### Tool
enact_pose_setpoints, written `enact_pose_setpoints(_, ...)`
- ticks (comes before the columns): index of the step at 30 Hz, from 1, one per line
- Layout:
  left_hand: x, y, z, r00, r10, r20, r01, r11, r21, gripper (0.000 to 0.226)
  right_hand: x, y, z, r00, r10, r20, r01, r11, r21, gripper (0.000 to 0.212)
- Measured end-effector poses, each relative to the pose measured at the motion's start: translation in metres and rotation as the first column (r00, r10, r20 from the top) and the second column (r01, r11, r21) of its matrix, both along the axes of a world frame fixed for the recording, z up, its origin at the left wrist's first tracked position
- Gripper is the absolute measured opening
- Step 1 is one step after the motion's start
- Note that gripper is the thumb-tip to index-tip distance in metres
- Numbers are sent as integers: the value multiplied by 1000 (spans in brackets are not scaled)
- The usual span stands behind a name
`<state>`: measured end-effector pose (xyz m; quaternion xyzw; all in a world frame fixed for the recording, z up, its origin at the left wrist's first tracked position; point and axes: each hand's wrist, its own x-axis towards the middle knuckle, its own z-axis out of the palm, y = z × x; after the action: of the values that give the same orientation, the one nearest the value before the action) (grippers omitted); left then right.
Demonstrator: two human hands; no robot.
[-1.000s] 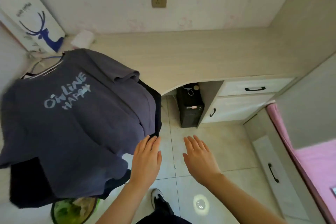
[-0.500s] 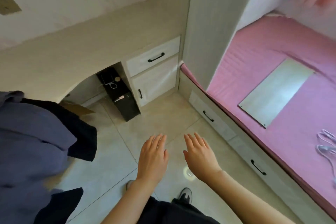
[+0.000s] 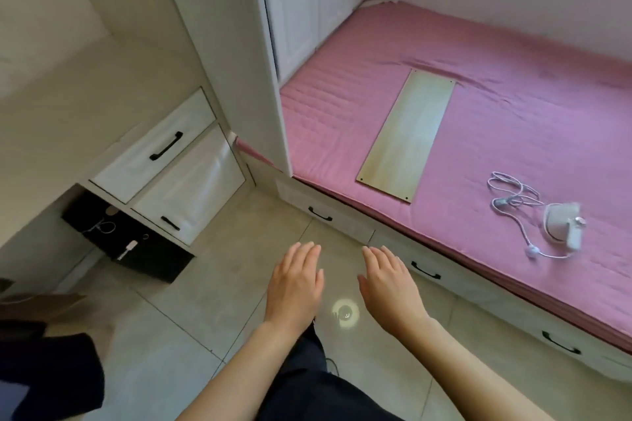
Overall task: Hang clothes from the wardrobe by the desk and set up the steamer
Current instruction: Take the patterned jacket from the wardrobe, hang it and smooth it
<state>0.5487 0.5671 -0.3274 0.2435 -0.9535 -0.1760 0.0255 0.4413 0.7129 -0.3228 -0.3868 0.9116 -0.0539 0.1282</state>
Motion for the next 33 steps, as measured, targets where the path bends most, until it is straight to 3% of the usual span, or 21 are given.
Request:
enact_pose_setpoints(5,-61,-24,-3,999,-18,-50,17,1000,-20,43,-56,-15,-2,996,-85,-34,85,996,-18,53)
enact_pose_setpoints(18,-241,-134,12,988,-54,-142,50,998,-33,40,-231,-120,24,992,-72,-100,70,997,-27,44)
enact_pose_setpoints(33,-387,-251,50,974,105,-201,-124,989,-84,39,-384,-255,66,984,106,-142,-121,987,-106,46)
